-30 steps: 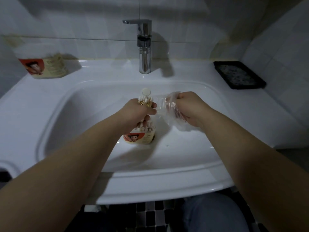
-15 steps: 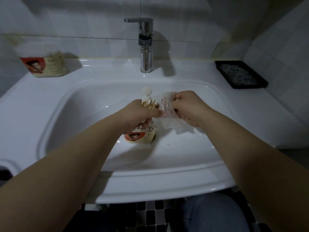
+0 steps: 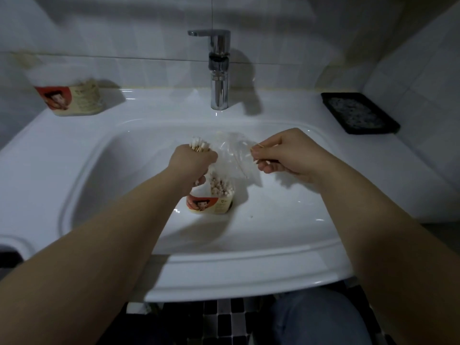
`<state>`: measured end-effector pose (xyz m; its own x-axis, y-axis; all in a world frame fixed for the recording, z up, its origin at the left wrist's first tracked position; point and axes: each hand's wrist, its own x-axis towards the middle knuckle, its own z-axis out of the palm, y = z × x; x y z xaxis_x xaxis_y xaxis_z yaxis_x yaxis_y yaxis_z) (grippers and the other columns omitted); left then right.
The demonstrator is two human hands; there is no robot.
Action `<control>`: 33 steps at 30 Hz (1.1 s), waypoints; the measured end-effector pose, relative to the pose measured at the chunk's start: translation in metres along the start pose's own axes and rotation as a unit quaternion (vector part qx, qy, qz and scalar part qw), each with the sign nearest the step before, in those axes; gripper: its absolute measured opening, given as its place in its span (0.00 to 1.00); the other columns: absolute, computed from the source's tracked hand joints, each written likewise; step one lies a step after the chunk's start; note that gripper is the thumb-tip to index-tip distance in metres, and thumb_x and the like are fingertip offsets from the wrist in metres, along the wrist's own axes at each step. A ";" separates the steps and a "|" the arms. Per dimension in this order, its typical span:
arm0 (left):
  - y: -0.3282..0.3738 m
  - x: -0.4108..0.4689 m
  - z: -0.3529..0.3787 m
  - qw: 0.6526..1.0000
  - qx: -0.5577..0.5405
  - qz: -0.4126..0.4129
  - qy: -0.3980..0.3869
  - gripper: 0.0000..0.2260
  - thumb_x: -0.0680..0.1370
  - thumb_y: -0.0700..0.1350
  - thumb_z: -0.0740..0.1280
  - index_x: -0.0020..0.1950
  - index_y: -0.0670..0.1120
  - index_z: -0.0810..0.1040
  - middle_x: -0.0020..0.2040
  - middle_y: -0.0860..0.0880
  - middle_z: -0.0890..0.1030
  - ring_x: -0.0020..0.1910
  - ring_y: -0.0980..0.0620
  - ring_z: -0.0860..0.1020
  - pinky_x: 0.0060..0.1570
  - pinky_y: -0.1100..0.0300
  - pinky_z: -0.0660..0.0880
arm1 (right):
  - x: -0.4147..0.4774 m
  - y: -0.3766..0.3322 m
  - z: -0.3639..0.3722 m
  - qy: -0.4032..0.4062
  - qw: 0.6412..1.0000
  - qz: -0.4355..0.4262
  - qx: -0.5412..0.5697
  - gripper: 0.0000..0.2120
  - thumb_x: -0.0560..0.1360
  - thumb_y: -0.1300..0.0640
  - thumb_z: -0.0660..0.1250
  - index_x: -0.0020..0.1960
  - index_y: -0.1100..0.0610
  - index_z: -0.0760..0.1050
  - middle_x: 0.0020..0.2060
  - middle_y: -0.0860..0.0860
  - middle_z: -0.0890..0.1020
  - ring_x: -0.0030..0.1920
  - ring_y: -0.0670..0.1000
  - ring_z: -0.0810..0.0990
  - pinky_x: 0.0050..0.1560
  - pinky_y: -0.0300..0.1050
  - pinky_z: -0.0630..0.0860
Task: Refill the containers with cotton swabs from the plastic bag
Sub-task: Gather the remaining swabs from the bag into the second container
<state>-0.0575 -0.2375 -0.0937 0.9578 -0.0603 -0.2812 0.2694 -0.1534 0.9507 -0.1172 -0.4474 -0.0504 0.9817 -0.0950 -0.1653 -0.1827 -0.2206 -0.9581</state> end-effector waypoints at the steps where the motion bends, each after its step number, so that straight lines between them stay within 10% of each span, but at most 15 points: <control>1: 0.000 -0.001 0.000 1.000 0.001 0.001 0.000 0.07 0.74 0.35 0.72 0.41 0.43 0.75 0.33 0.46 0.70 0.28 0.51 0.68 0.25 0.62 0.63 | -0.002 -0.002 0.000 0.006 1.000 -0.013 0.014 0.04 0.75 0.66 0.75 0.48 0.67 0.84 0.36 0.60 0.84 0.34 0.50 0.83 0.36 0.38 0.81; 10: 0.012 -0.018 0.012 0.989 -0.015 0.138 -0.046 0.08 0.75 0.46 0.76 0.41 0.46 0.79 0.31 0.51 0.77 0.28 0.52 0.71 0.29 0.59 0.70 | -0.006 -0.003 0.015 0.032 0.995 -0.061 0.076 0.05 0.77 0.67 0.72 0.52 0.67 0.83 0.39 0.60 0.84 0.33 0.50 0.81 0.35 0.37 0.79; 15: 0.006 -0.027 0.020 0.981 -0.016 0.123 -0.151 0.05 0.76 0.42 0.76 0.47 0.42 0.82 0.35 0.46 0.80 0.29 0.53 0.72 0.27 0.60 0.70 | -0.003 0.005 0.024 0.020 0.996 -0.072 0.050 0.03 0.77 0.68 0.72 0.48 0.66 0.85 0.32 0.56 0.84 0.31 0.49 0.80 0.35 0.39 0.80; 33: 0.012 -0.022 0.020 0.993 -0.033 0.028 -0.114 0.07 0.81 0.42 0.68 0.44 0.42 0.77 0.33 0.48 0.76 0.28 0.53 0.72 0.26 0.62 0.69 | 0.003 0.007 0.023 0.026 0.995 -0.061 0.073 0.04 0.78 0.66 0.72 0.52 0.65 0.84 0.38 0.57 0.83 0.34 0.48 0.82 0.38 0.41 0.82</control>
<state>-0.0776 -0.2576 -0.0785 0.9260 -0.2896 -0.2421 0.2289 -0.0790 0.9702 -0.1143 -0.4269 -0.0629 0.9911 -0.1275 -0.0371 -0.0489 -0.0901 -0.9947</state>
